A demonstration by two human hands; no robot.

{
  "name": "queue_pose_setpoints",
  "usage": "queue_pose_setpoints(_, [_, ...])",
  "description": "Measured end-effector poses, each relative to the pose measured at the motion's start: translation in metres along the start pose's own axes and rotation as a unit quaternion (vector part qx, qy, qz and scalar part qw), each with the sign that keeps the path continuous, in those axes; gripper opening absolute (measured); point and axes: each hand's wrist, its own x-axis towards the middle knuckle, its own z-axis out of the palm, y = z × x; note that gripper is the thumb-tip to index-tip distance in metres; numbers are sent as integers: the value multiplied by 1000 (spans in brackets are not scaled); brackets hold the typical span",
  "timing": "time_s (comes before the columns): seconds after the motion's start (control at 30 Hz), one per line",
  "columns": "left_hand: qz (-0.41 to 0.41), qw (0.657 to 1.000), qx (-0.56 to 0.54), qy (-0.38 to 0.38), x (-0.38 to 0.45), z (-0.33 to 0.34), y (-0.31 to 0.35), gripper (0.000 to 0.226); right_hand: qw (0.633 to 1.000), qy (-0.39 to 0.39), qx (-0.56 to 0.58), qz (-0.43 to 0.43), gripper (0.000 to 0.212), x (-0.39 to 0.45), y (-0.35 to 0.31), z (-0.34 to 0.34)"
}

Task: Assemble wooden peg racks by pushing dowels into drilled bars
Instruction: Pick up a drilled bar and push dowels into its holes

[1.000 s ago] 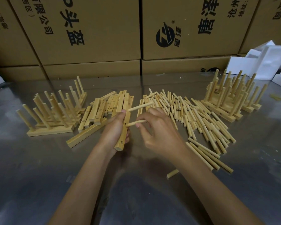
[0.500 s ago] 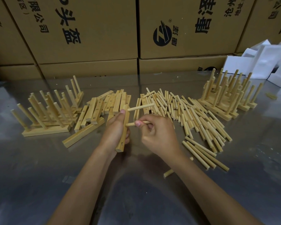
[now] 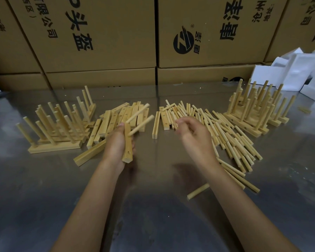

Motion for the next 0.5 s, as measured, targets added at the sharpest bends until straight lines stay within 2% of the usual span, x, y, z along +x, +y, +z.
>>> queue_pose_setpoints(0.1, [-27,997,-75,-17,4,-9,6,35,986,-8,-169,-11,20,7,17,-6])
queue_pose_setpoints(0.23, [-20,993,-109,-45,5,-14,8,35,907,4,-419,-43,19,17,37,-7])
queue_pose_setpoints(0.33, [-24,993,-107,-43,5,-14,8,35,885,-6,-465,-29,27,27,41,-5])
queue_pose_setpoints(0.5, [-30,995,-93,-32,4,-14,7,33,886,19,-461,-35,13,24,34,-8])
